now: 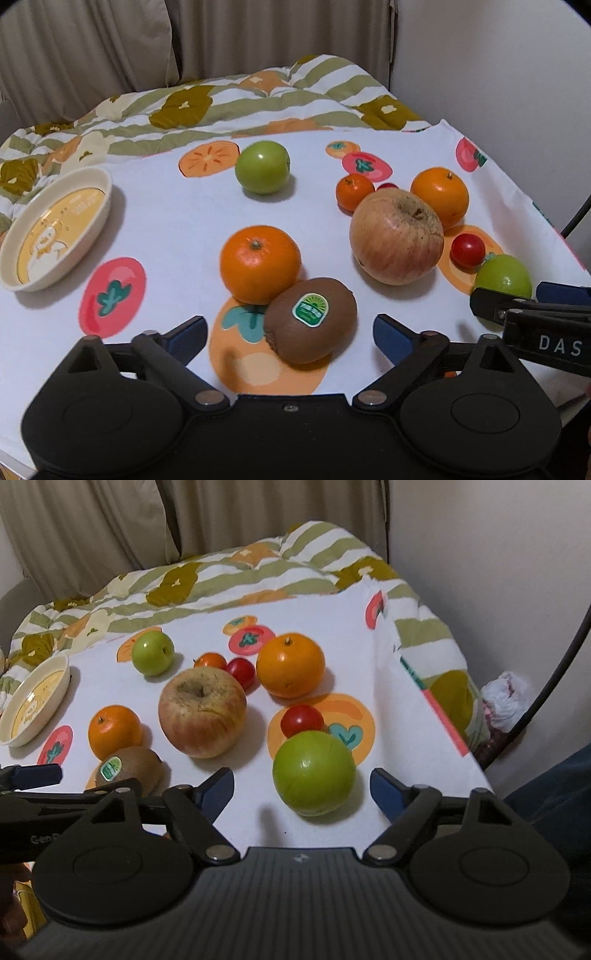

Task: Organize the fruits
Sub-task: 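Close the left gripper on the kiwi while the right gripper closes on the green apple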

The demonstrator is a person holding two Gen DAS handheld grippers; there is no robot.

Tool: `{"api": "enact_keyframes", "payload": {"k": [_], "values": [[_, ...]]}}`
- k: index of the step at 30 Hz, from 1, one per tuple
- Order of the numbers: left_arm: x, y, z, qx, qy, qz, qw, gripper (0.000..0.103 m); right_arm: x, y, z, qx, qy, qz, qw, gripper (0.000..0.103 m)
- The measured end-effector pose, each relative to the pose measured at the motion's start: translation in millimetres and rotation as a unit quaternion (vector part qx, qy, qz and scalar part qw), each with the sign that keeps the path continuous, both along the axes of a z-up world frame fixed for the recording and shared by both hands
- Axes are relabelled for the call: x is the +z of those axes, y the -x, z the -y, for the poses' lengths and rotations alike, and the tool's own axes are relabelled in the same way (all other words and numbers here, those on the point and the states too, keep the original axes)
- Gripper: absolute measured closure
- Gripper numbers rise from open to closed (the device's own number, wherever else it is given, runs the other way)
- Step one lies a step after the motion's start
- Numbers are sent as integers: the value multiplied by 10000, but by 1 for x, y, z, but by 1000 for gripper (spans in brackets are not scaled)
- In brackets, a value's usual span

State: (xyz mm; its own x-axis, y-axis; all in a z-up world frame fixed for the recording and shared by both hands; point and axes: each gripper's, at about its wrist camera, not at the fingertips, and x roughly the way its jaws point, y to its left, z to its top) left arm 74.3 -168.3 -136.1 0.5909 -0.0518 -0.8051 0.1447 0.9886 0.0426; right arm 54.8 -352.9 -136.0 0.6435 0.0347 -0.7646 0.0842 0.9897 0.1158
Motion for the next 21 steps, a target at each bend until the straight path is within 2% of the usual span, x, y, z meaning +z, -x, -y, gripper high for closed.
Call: {"api": "enact_keyframes", "payload": {"k": [6,17,19,21], "values": [[-14,-7,7,22,-26,-48,10000,14,-7,-4,1,81,162,50,9998,9],[-25,-14,11,84,1,-69,9999,25,-15,-8,-2,239,318,95,9992,17],[-24,-13,10,73,29,-40,10000,28,-16,-10,-2,251,317,83,9991,19],[-24,-12,10,30,43,3,10000,37,-16,-10,-2,256,324,77,9991,22]]}}
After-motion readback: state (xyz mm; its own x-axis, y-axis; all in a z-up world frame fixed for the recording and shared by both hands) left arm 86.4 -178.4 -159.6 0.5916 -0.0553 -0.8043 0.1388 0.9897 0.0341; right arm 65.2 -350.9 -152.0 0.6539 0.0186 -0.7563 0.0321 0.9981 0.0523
